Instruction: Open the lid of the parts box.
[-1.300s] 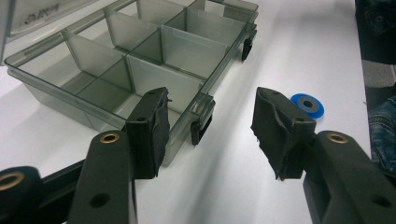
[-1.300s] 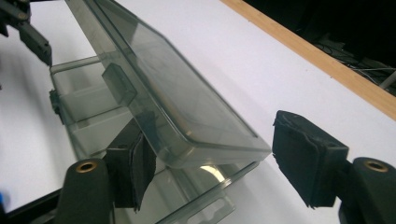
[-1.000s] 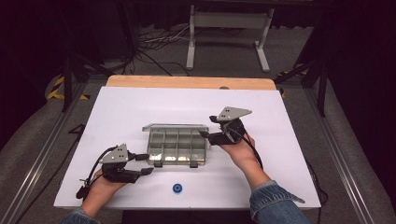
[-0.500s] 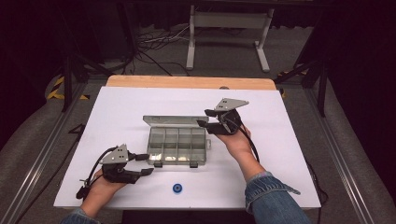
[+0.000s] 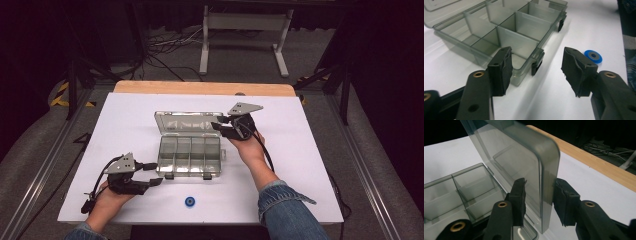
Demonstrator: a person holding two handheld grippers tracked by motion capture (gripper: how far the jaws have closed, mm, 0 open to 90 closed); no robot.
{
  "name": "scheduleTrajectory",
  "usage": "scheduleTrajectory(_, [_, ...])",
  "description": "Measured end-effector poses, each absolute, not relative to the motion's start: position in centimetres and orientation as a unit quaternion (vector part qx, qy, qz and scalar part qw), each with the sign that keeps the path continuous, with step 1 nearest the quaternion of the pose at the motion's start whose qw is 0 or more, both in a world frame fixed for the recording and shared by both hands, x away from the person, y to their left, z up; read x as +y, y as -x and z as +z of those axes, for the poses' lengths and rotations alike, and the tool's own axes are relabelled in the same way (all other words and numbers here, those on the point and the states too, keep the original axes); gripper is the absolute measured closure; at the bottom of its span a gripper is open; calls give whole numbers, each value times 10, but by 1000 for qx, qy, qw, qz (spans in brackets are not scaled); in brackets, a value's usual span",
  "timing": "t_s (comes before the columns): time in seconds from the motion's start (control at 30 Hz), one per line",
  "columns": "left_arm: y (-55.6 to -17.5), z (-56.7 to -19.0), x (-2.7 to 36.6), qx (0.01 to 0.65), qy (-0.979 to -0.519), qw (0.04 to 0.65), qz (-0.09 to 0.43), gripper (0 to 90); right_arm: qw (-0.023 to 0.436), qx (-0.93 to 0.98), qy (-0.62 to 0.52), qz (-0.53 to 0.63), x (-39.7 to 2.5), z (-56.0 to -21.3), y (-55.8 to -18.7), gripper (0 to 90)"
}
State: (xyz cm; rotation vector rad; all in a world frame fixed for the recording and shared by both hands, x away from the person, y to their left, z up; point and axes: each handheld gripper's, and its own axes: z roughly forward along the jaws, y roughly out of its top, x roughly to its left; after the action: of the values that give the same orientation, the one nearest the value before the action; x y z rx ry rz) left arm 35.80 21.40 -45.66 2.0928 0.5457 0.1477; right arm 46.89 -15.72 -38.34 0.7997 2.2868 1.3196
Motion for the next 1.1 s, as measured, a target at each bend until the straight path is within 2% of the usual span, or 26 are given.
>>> scheduleTrajectory(0.1, [-359,-460,215,231,-855,461,51,406,184,814,-293,466,-157,-387,-474,640])
scheduleTrajectory(0.37, [-352,-452,212,208,-855,466,94,434,181,817,-303,456,-153,-396,-483,650])
scheduleTrajectory(0.47, [-349,-449,213,192,-846,489,95,443,177,814,-309,460,-153,-398,-487,648])
scheduleTrajectory(0.57, [-346,-448,209,175,-842,502,85,456,174,812,-313,461,-154,-399,-490,648])
scheduleTrajectory(0.8, [-345,-453,199,156,-860,482,60,458,169,810,-321,461,-154,-402,-494,645])
scheduleTrajectory(0.9, [-348,-458,196,158,-871,462,53,453,167,809,-322,462,-155,-403,-496,645])
scheduleTrajectory(1.1, [-349,-459,196,164,-873,457,51,463,166,808,-327,461,-156,-406,-498,643])
